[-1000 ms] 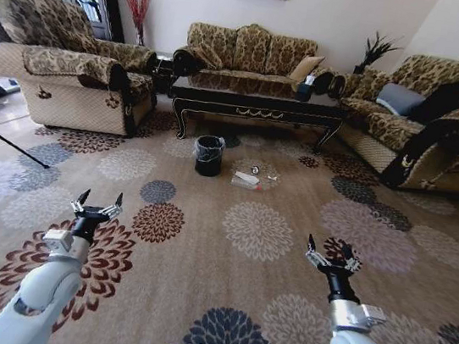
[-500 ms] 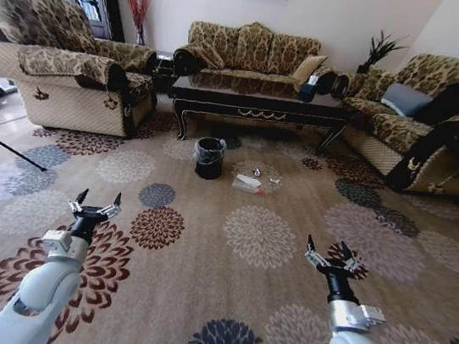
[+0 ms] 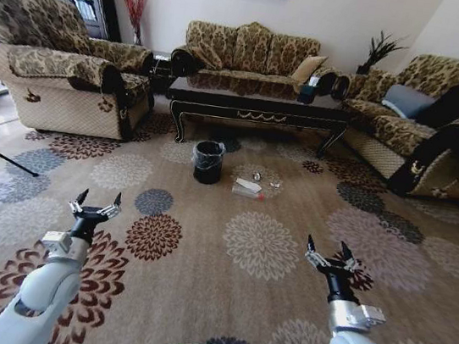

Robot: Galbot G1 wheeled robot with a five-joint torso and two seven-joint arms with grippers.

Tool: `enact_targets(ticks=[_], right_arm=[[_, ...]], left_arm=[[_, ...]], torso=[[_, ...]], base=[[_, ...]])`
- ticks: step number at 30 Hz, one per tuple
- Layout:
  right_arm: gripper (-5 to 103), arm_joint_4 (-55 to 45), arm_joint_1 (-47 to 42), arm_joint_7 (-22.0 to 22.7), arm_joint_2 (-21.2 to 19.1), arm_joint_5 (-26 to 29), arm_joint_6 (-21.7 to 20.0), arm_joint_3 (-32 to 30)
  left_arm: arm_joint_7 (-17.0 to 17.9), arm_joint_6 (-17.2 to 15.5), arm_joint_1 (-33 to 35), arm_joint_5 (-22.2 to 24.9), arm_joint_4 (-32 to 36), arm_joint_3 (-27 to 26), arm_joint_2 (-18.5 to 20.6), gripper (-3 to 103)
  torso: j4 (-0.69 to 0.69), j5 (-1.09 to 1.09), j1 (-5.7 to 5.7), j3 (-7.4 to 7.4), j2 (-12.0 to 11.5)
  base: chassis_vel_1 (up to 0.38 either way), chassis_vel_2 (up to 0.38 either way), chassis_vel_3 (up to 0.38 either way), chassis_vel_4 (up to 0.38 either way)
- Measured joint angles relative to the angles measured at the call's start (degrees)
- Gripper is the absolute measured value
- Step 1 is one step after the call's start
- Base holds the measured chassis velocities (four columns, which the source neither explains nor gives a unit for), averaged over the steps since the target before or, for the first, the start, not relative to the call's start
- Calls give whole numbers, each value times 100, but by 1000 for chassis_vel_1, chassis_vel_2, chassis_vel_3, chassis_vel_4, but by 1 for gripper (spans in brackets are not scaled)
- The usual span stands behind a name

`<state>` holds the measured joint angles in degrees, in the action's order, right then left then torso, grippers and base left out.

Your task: Move to the front of the table and pick up the trash from the floor, then place it into the trash bin.

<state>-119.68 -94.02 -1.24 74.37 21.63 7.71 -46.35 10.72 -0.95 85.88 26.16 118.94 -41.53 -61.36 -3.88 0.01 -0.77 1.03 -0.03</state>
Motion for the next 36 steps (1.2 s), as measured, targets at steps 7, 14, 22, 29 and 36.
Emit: enact_targets(ticks=[7, 14, 22, 29, 36], right_arm=[[100, 13, 5, 5, 10, -2, 2, 14], [100, 25, 17, -1, 1, -2, 2, 35], [100, 31, 15, -37, -19, -1, 10, 35], [100, 25, -5, -47, 11, -12, 25, 30], [100, 26, -10, -58, 42, -56, 40, 42]], left_arm=[[-3, 31, 5, -9, -31, -6, -2, 100], [-5, 41, 18, 2, -30, -7, -2, 100], [-8, 78, 50, 8, -22, -9, -17, 100], [-16, 99, 81, 6, -17, -10, -43, 100], [-16, 111, 91, 3, -17, -31, -47, 100]], torso=[[0, -1, 0, 1, 0], [0, -1, 0, 2, 0], [0, -1, 0, 3, 0], [0, 0, 0, 4, 0], [0, -1, 0, 4, 1]], base=[[-120, 110, 111, -114], [-96, 93, 102, -86], [-117, 137, 123, -120], [-148, 141, 146, -142], [-142, 149, 144, -141]])
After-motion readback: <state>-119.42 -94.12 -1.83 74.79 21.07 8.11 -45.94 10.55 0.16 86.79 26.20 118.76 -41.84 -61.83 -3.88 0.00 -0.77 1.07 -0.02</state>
